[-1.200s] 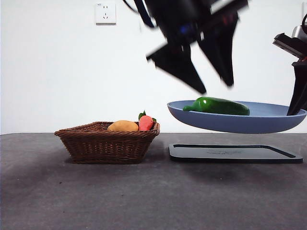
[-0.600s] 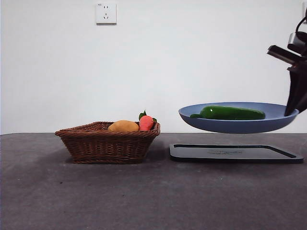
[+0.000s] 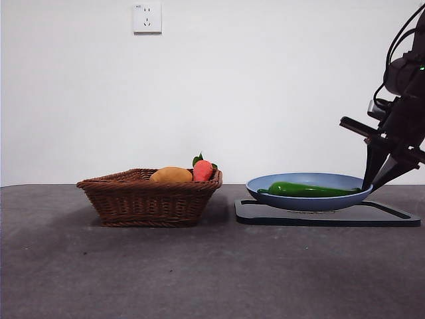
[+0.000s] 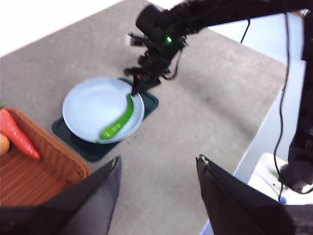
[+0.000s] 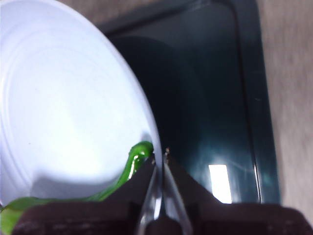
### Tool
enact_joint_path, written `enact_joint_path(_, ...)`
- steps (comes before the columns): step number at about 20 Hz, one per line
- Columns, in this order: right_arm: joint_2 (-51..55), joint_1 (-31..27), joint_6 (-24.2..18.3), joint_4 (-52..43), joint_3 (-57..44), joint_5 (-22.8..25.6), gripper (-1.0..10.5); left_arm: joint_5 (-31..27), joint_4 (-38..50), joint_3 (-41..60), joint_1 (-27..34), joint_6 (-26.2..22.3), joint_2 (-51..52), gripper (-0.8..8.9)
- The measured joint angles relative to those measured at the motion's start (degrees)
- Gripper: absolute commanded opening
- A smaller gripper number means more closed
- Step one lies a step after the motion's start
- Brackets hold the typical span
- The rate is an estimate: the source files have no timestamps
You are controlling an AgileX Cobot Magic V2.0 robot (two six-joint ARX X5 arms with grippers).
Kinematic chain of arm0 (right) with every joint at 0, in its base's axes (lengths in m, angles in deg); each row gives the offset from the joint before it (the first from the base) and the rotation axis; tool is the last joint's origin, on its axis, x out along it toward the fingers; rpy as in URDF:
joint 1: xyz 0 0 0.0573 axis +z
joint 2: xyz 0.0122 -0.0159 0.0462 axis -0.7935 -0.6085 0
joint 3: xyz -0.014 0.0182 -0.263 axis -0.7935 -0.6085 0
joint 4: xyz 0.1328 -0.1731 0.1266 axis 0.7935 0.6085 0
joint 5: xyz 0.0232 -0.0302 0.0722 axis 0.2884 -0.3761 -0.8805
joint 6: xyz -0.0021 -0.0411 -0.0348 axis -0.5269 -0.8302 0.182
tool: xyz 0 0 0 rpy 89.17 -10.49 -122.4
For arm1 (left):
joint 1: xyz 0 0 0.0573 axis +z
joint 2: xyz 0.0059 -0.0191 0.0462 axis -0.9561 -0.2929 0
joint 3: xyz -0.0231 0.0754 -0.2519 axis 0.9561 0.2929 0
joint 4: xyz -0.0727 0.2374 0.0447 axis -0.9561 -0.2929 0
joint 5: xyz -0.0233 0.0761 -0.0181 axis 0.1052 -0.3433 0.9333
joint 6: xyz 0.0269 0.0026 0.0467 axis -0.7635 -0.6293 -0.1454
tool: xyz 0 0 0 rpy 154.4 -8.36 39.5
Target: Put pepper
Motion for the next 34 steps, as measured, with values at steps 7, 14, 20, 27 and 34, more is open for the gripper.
enact_joint_path(7,-3.58,-0.04,1.27,-1.42,0.52,-0.52,0.0,0.0,-1.25,0.0,0.0,0.46,-0.02,2.72)
enact_joint_path(14,-3.63,-0.15,0.81,-0.72,0.55,-0.81,1.6,-0.02,-1.29,0.0,0.0,0.46,-0.02,2.72)
enact_joint_path(20,6.45,-1.16,-2.56,4.57,0.55,2.21,1.6,-5.55,-4.68,0.0,0.02,0.44,-0.02,2.72)
enact_joint_path(27,30.34,1.9,-9.77,21.51,0.57,2.03,1.6,-5.99,-5.46,0.0,0.0,-0.22,-0.28,2.71)
enact_joint_path(34,50.82,10.51,-13.03,35.63,0.61,1.57,1.5,-5.99,-8.44,0.0,0.0,-1.7,-0.31,2.68)
